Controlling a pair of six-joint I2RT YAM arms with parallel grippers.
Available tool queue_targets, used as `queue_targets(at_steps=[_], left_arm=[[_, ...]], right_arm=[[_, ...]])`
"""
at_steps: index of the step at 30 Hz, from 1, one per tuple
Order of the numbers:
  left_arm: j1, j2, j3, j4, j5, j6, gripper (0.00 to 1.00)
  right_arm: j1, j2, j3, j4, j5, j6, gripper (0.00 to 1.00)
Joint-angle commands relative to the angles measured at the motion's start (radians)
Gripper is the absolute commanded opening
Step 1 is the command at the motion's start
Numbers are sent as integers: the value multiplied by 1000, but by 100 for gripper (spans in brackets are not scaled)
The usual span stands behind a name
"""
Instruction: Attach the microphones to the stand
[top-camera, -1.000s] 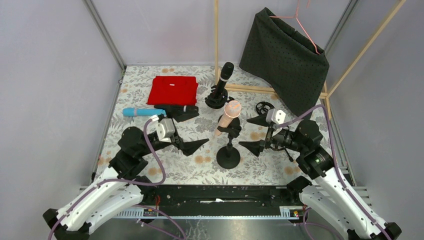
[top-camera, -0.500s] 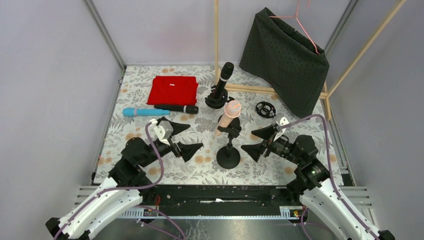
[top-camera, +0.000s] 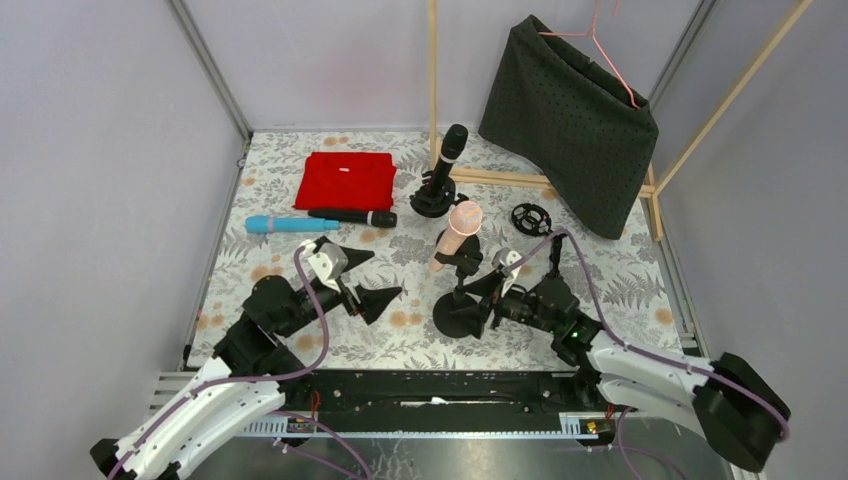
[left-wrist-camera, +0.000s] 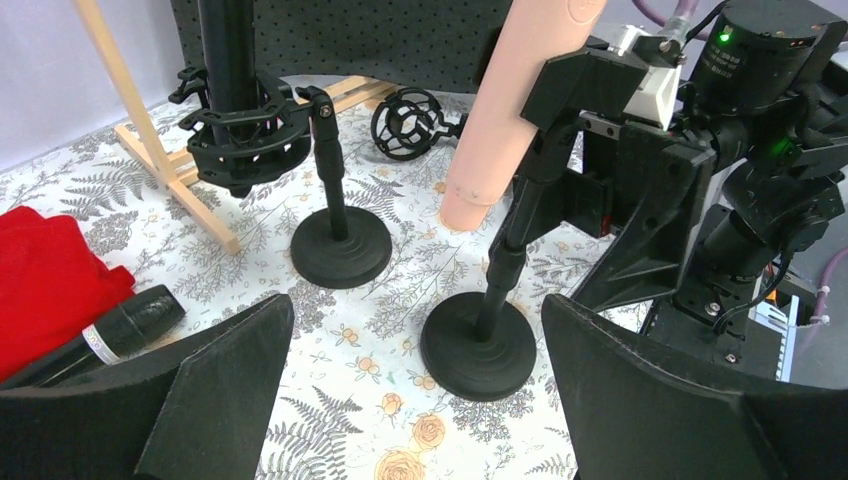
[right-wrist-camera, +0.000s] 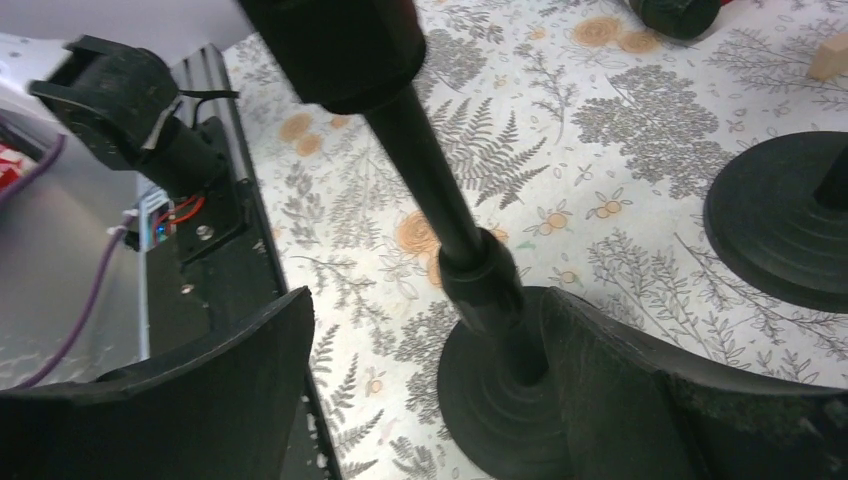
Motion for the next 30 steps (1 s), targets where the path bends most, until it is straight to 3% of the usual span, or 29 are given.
queue_targets(at_steps=[1,4,9,12,20,26,30], left_arm=[[-1,-14,21,-10,-30,14,99],[-1,-19,15,-22,-33,3,99],[-1,-29,10,-28,-37,-3,99],[0,-34,10,-32,-49,-1,99],[-1,-15,14,-44,-51,5,99],[0,-9,14,-49,-52,10,99],[-1,-9,14,-51,-53,12,99]], right_arm=[[22,126,-9,276,85,-60,88],[27,196,-12,349,114,-87,84],[27,270,5,397,152,-117,59],[27,274,0,425,168,-127,53],[27,232,-8,357,207,-197,33],[27,227,8,300,266,-271,7],[27,247,25,297,349,-320,0]])
